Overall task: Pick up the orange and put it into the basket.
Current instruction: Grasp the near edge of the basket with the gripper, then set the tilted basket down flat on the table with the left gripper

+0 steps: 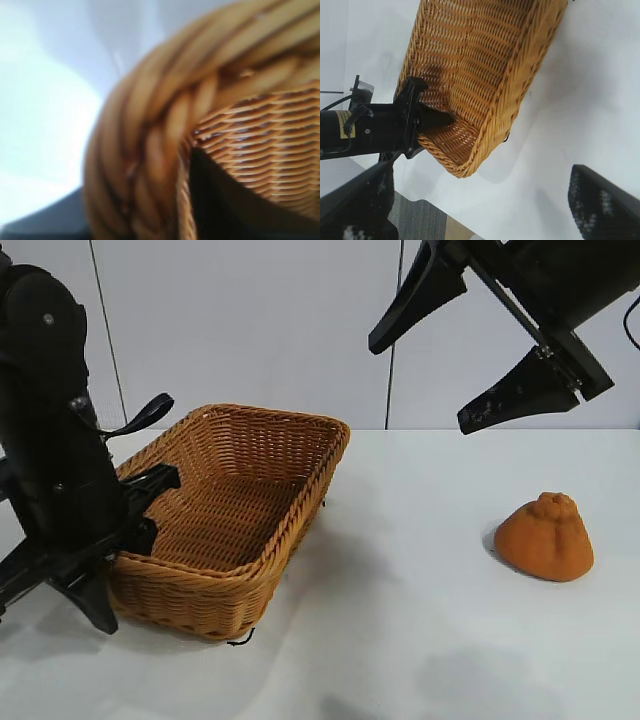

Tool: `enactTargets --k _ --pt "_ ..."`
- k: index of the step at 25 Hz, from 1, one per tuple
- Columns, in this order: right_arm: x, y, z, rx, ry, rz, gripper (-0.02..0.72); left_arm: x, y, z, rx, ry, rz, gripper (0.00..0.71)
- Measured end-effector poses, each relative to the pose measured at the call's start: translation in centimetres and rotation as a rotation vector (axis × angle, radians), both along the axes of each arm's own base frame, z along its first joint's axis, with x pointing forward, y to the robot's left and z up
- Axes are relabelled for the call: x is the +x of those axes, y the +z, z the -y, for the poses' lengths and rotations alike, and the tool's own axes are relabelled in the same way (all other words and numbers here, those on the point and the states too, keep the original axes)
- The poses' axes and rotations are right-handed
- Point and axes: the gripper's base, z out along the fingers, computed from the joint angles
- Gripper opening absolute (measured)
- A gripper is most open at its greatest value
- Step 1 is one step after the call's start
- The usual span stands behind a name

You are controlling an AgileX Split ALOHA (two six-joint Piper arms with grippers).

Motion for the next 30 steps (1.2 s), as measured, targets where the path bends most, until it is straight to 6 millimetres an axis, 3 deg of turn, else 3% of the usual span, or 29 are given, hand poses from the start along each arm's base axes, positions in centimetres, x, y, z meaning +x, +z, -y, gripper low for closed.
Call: enactTargets --k 6,13,20,24,30 --pt "0.0 0.0 0.0 -0.001 0.0 0.0 0.649 1.5 2.5 -1.1 0.0 -0.053 0.041 0.103" --pt "-0.1 0.0 0.0 -0.001 0.006 -0.005 0.649 4.9 4.9 -3.7 -0.006 -0.297 0.11 0.102" --pt "-0.1 -0.1 0.0 -0.01 0.016 -0.009 0.649 7.6 3.9 -5.8 0.019 -0.645 0.079 0.102" --pt "-0.1 -0.1 0.0 -0.011 0.016 -0.009 0.649 8.8 3.2 -5.6 0.009 -0.848 0.043 0.102" --pt "-0.2 -0.1 0.0 -0.014 0.018 -0.008 0.649 11.0 3.0 -4.6 -0.046 -1.0 0.076 0.102"
